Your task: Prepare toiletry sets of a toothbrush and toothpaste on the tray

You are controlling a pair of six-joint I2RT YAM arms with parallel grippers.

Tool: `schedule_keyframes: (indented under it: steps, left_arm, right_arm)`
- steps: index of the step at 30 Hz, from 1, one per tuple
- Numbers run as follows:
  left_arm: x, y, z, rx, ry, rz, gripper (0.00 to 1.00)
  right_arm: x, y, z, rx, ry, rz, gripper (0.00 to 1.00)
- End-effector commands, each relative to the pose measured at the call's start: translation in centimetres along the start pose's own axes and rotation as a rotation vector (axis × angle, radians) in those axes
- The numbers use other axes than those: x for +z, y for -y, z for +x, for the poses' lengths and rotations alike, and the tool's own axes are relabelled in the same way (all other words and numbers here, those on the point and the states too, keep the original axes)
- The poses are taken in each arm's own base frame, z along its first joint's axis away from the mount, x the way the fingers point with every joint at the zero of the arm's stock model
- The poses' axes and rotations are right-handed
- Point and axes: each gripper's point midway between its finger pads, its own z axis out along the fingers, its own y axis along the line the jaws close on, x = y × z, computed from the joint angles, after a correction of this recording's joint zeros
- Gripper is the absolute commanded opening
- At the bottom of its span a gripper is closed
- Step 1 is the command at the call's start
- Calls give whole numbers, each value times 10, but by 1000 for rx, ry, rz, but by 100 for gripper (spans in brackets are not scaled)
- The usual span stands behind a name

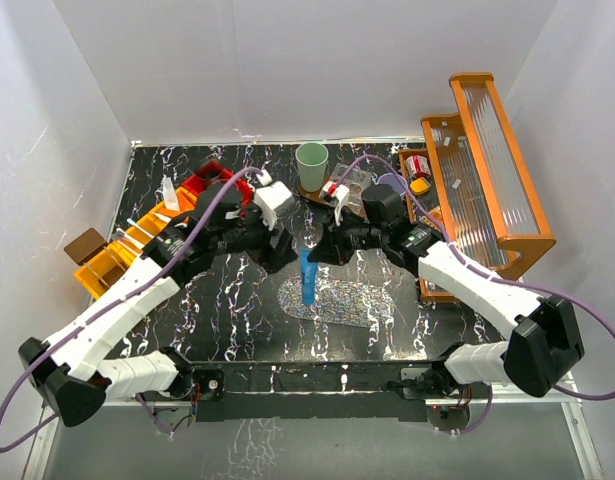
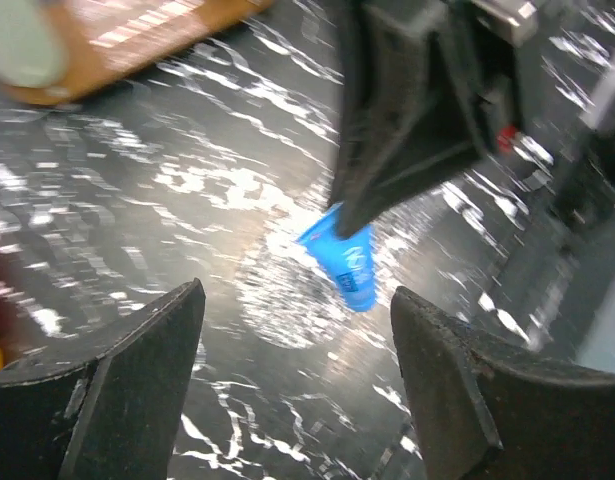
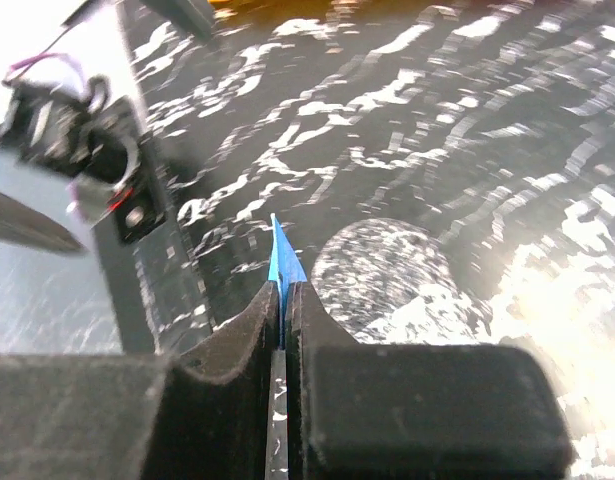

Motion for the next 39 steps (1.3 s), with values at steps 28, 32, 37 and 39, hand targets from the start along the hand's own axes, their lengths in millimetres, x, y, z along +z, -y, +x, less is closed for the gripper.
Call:
schedule_keyframes:
  steps: [28, 32, 37, 39]
  left_arm:
    - [-141, -141, -44, -158, 598, -905, 92]
    - [-142, -145, -40, -146, 581, -934, 94]
    - [-142, -146, -39, -141, 577, -937, 94]
    - [-140, -146, -39, -138, 573, -935, 94]
  right_arm:
    - [-99, 190, -209, 77, 711, 1400, 0]
    - [-86, 208, -206, 77, 692, 1445, 0]
    - [-82, 218, -204, 89, 683, 1485, 0]
    - [-83, 221, -201, 94, 679, 1507, 0]
